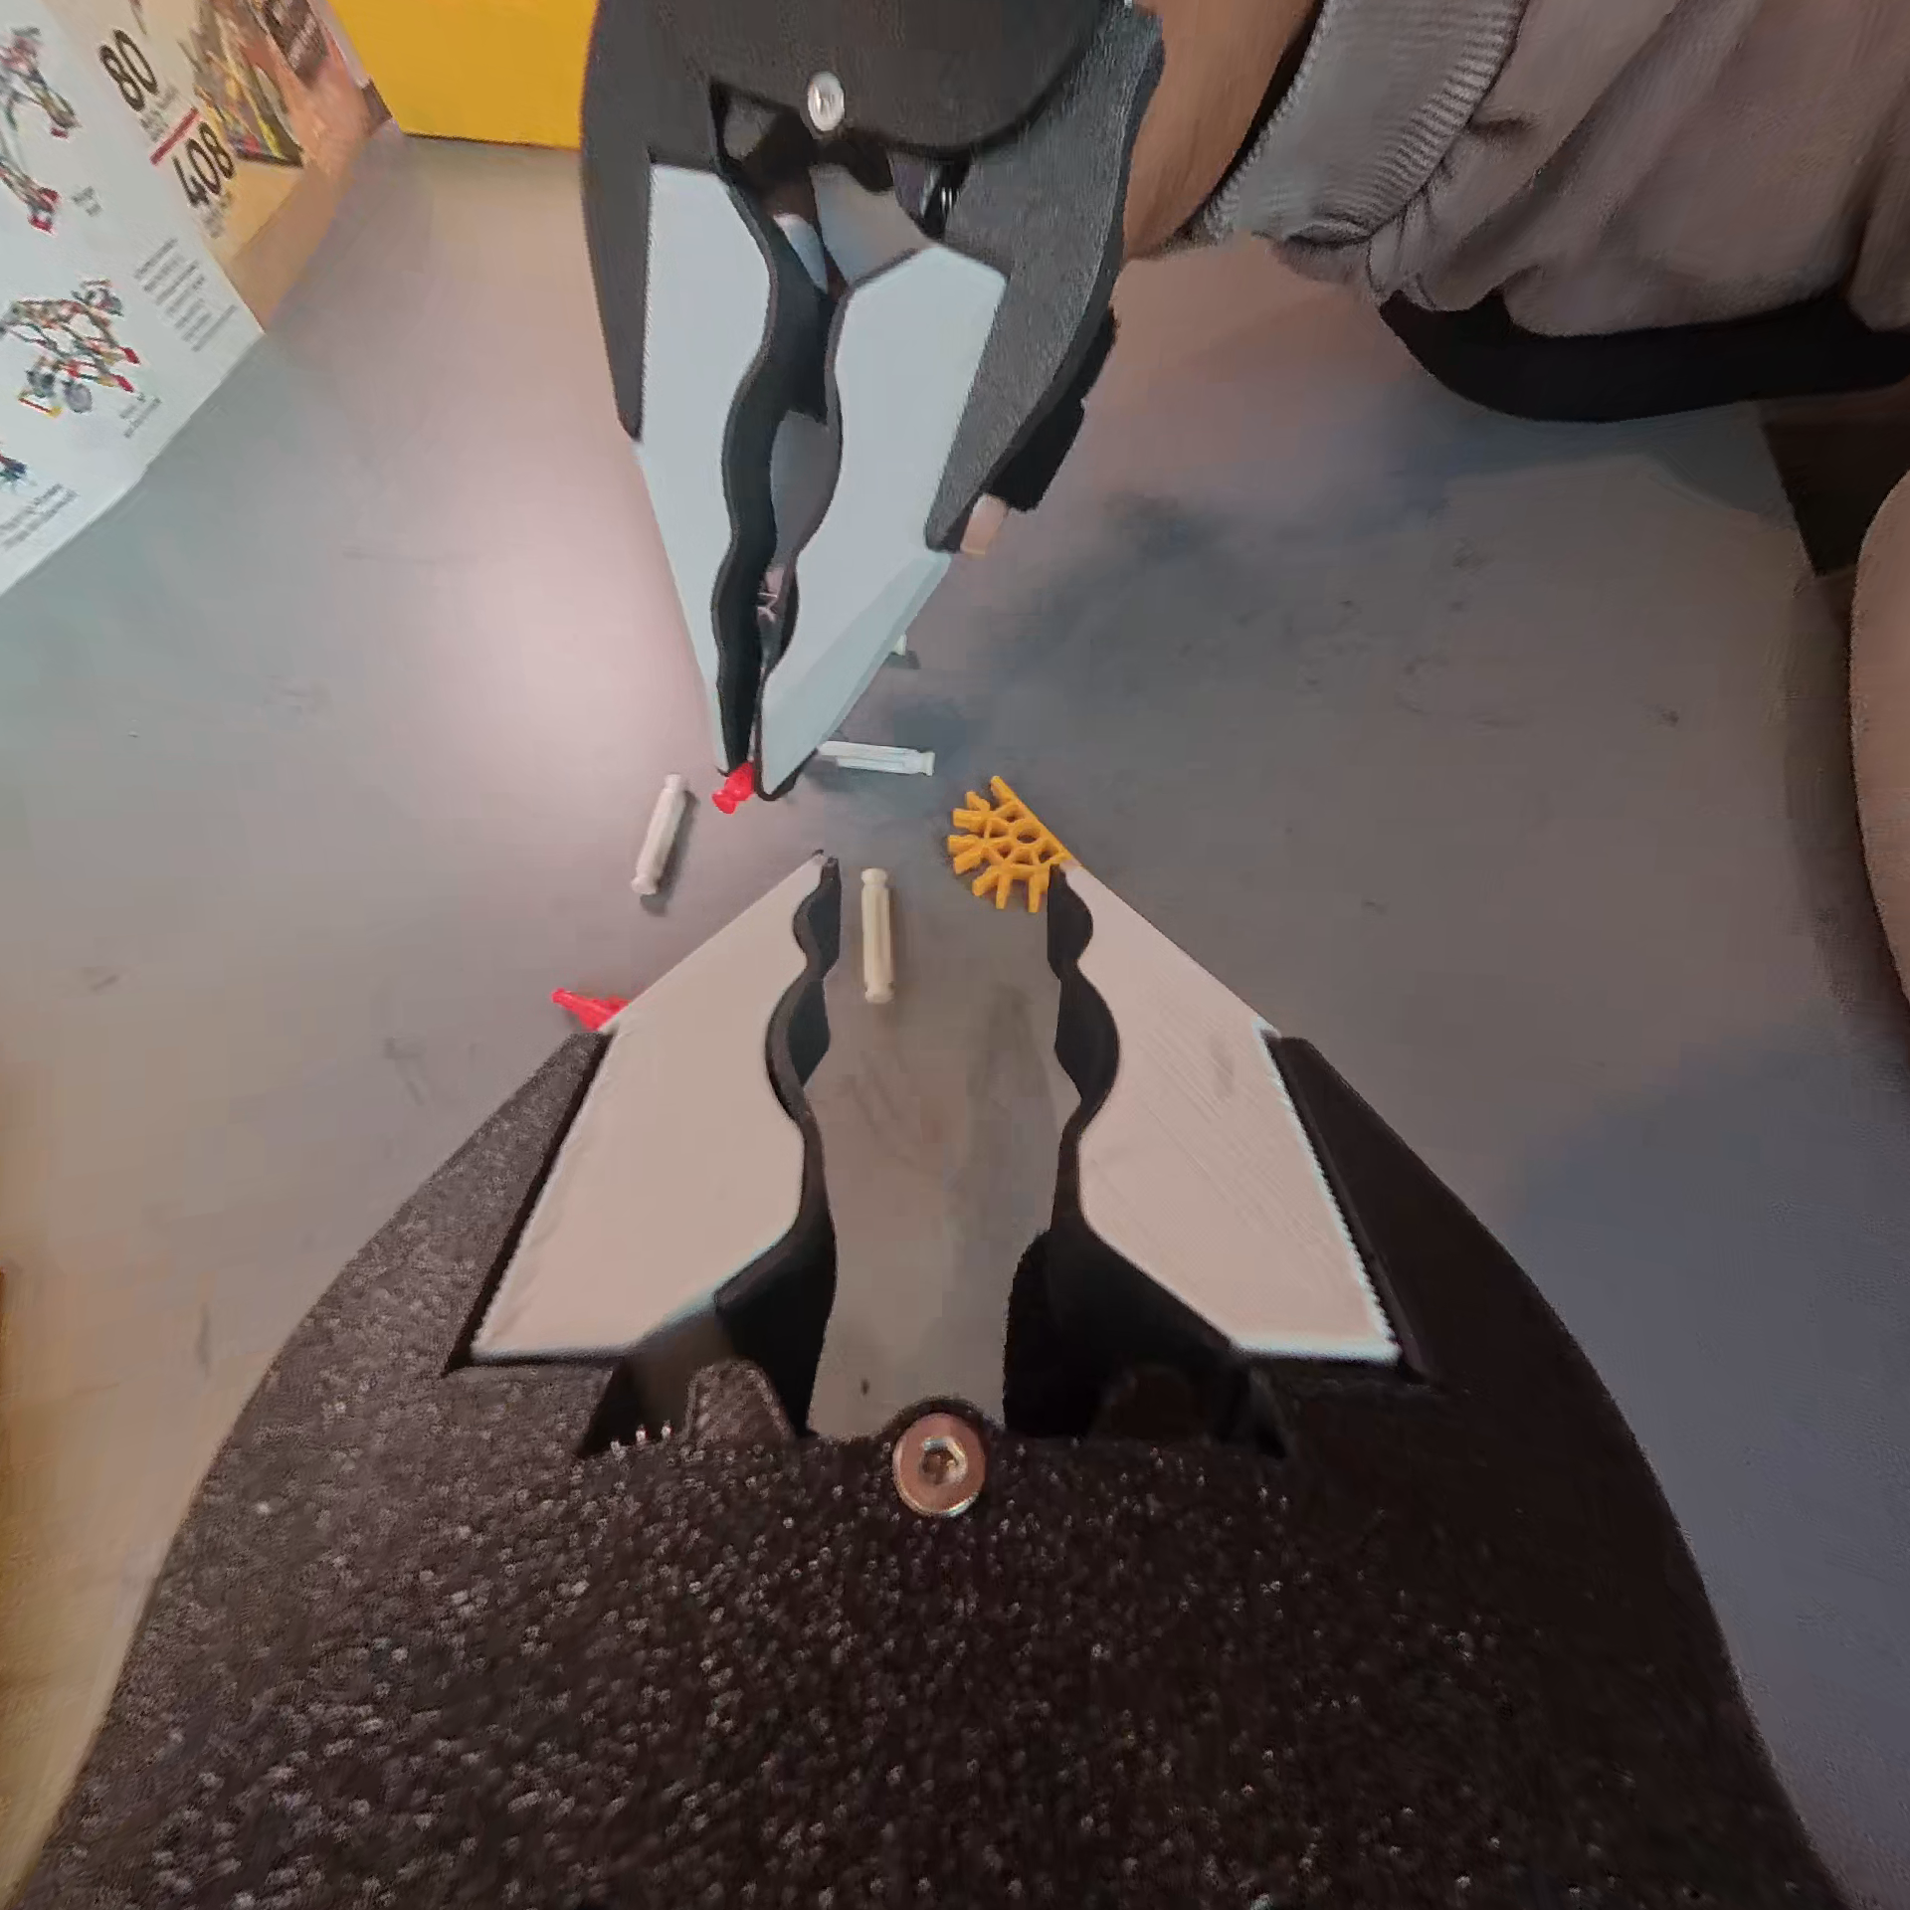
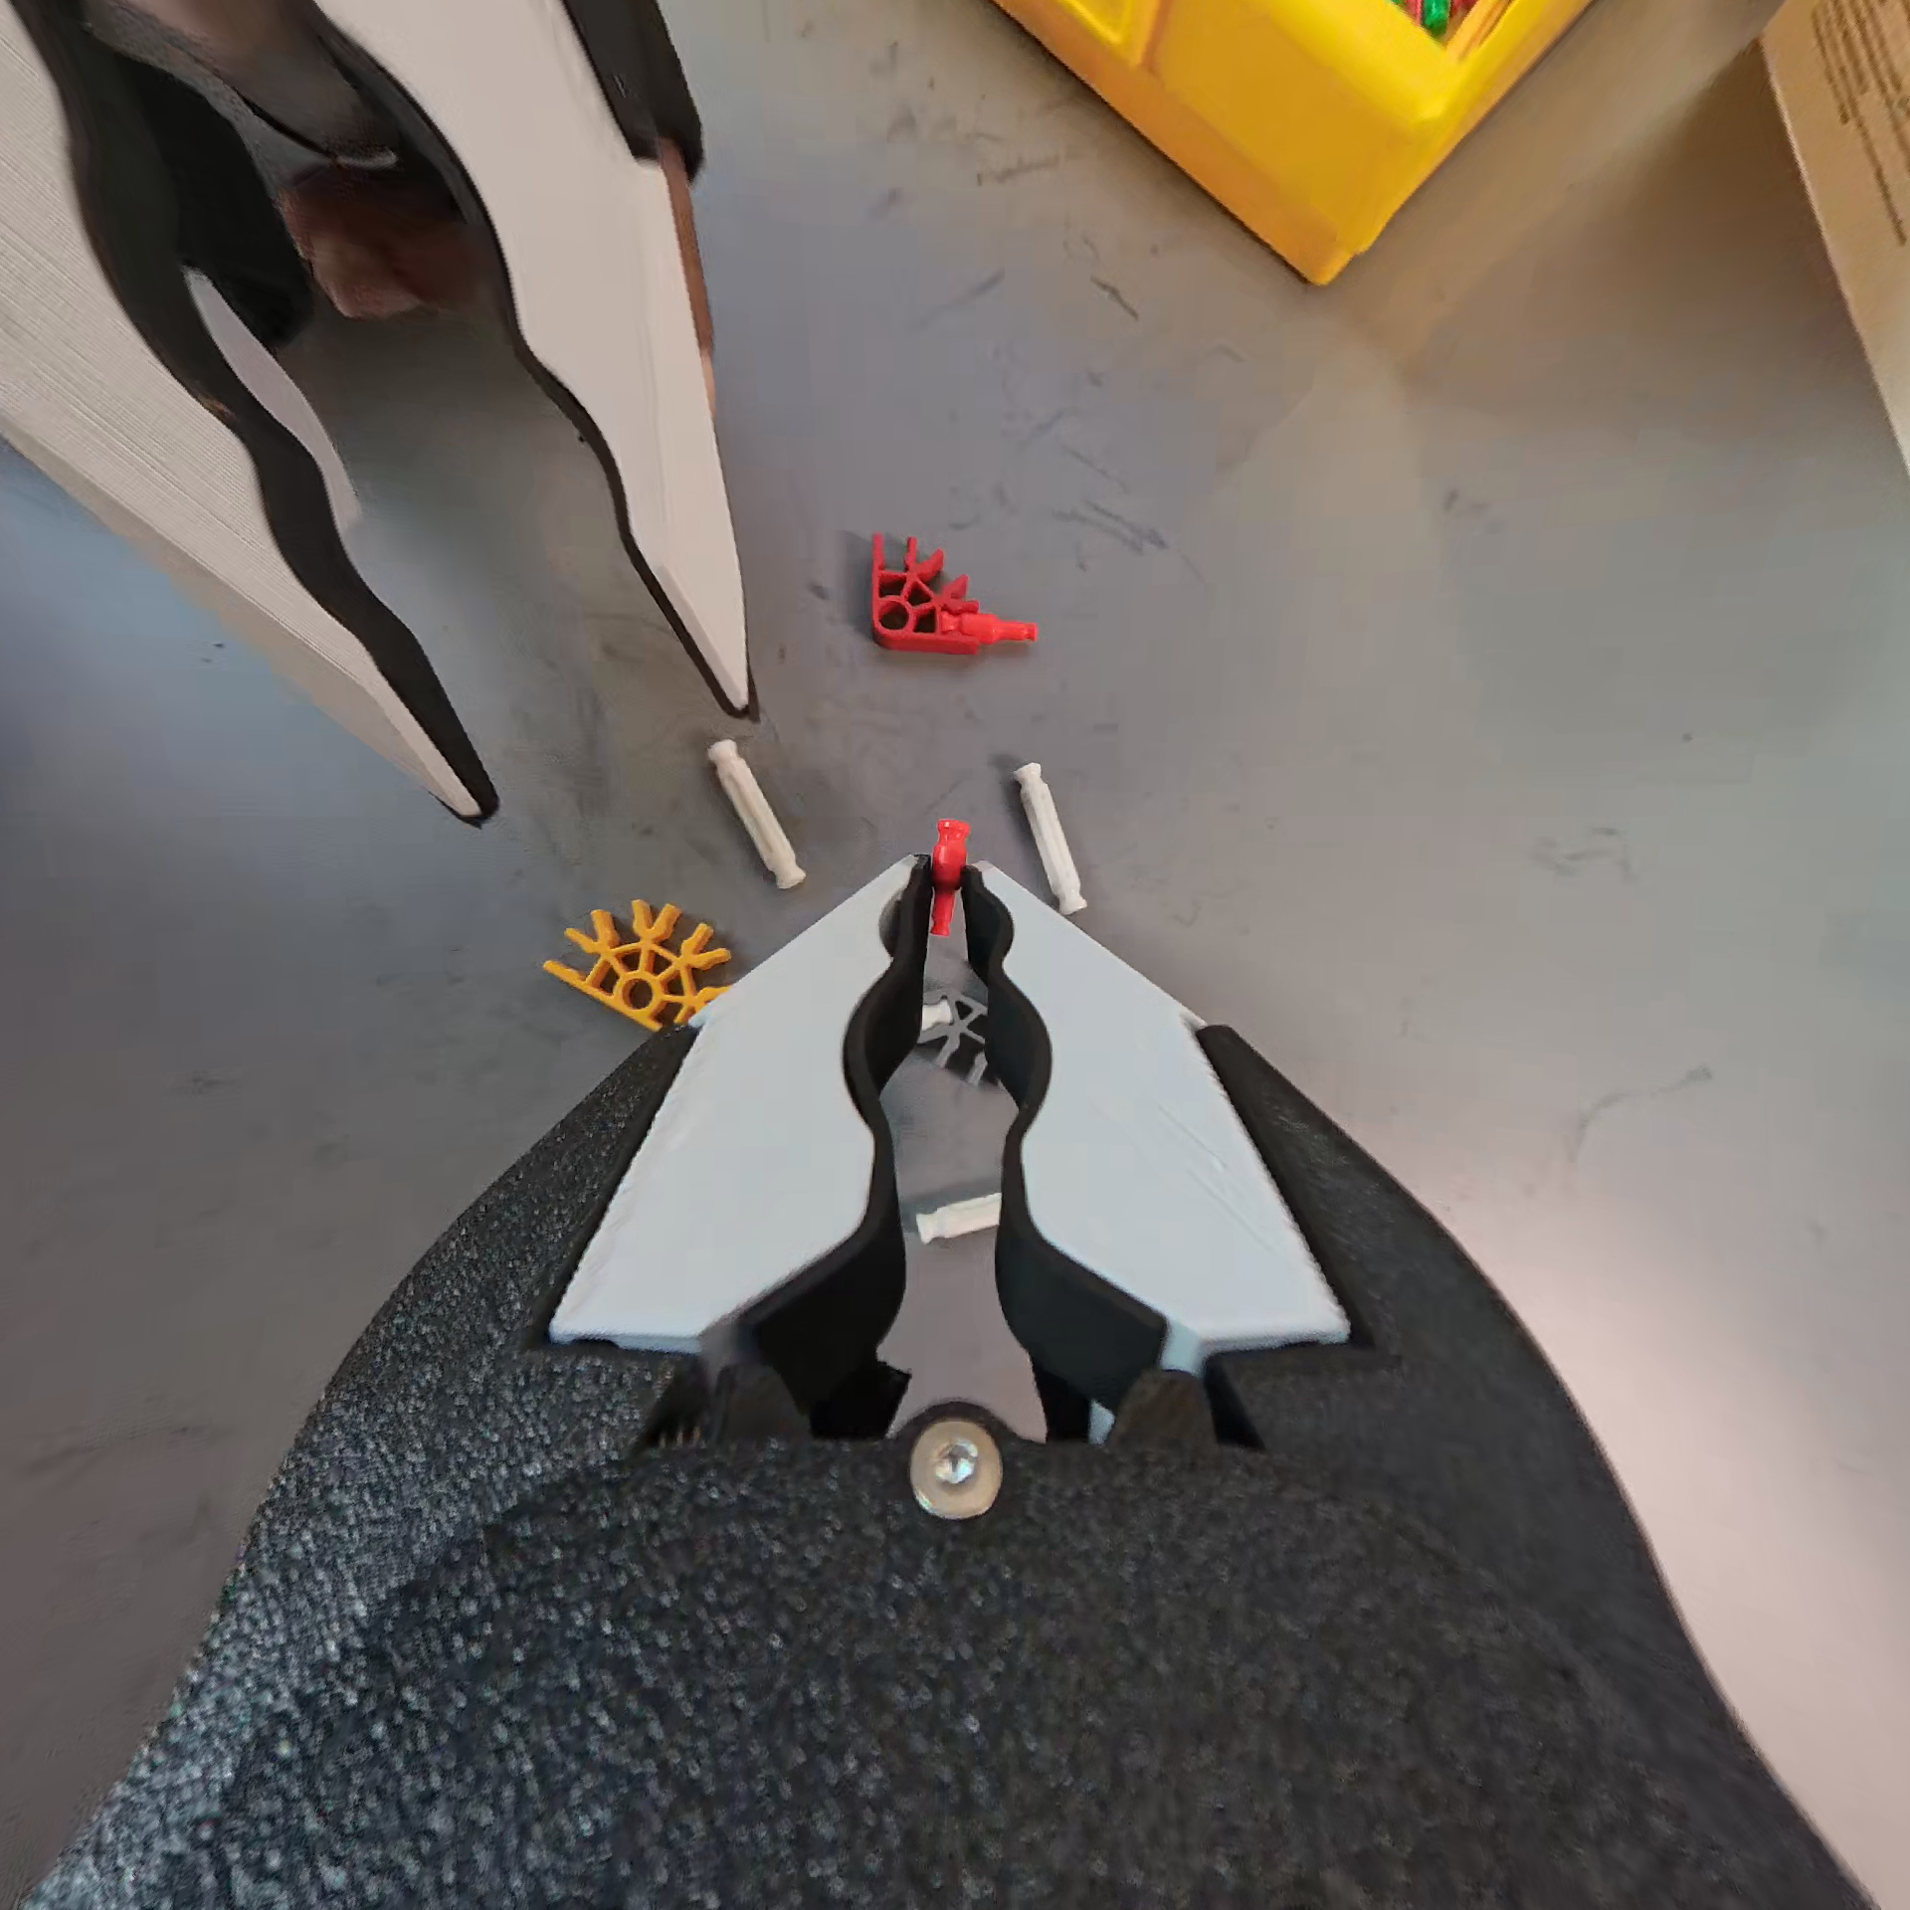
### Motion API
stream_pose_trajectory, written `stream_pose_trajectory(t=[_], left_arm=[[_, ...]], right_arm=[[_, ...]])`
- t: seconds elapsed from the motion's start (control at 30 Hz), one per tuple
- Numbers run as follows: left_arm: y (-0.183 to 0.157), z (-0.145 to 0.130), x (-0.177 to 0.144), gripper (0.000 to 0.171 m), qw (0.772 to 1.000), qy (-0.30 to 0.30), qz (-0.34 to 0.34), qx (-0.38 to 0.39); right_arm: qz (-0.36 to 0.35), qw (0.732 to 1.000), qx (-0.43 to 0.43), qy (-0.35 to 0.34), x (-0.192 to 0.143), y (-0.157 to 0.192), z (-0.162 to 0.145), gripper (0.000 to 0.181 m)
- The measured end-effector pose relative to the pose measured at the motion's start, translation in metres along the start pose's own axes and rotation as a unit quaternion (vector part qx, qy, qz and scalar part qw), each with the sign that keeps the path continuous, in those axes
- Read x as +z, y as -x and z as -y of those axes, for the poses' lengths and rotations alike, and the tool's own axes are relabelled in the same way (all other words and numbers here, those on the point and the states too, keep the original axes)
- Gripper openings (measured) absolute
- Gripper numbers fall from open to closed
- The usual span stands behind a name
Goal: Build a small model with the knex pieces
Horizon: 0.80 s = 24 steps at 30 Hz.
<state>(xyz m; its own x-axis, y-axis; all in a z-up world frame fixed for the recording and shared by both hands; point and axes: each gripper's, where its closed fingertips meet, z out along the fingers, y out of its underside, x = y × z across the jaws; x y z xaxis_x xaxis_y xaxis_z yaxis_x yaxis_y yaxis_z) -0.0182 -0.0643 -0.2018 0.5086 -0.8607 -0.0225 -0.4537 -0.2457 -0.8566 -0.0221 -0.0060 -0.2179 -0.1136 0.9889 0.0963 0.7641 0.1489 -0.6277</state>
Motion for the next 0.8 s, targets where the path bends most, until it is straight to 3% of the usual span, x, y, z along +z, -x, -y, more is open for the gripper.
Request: stream_pose_trajectory(t=[0.13, 0.27, 0.47, 0.6, 0.8], left_arm=[[-0.016, -0.006, 0.021, 0.050, 0.999, 0.039, -0.012, -0.020], [-0.015, -0.014, 0.034, 0.055, 0.996, 0.081, 0.017, -0.028], [-0.016, -0.018, 0.040, 0.045, 0.993, 0.109, 0.023, -0.039], [-0.024, -0.018, 0.039, 0.032, 0.994, 0.110, -0.009, -0.012], [-0.077, -0.016, 0.038, 0.032, 0.981, 0.087, -0.144, 0.100]], right_arm=[[0.014, 0.999, -0.010, -0.042, -0.022, 0.005, 0.006, 0.003], [0.004, 0.997, -0.005, -0.076, -0.045, -0.002, 0.003, 0.004], [0.031, 0.995, -0.011, -0.091, -0.060, 0.021, -0.015, 0.004], [0.064, 0.993, -0.038, -0.096, -0.054, 0.045, -0.031, 0.004], [0.139, 0.980, -0.116, -0.080, -0.049, 0.084, -0.040, 0.004]])
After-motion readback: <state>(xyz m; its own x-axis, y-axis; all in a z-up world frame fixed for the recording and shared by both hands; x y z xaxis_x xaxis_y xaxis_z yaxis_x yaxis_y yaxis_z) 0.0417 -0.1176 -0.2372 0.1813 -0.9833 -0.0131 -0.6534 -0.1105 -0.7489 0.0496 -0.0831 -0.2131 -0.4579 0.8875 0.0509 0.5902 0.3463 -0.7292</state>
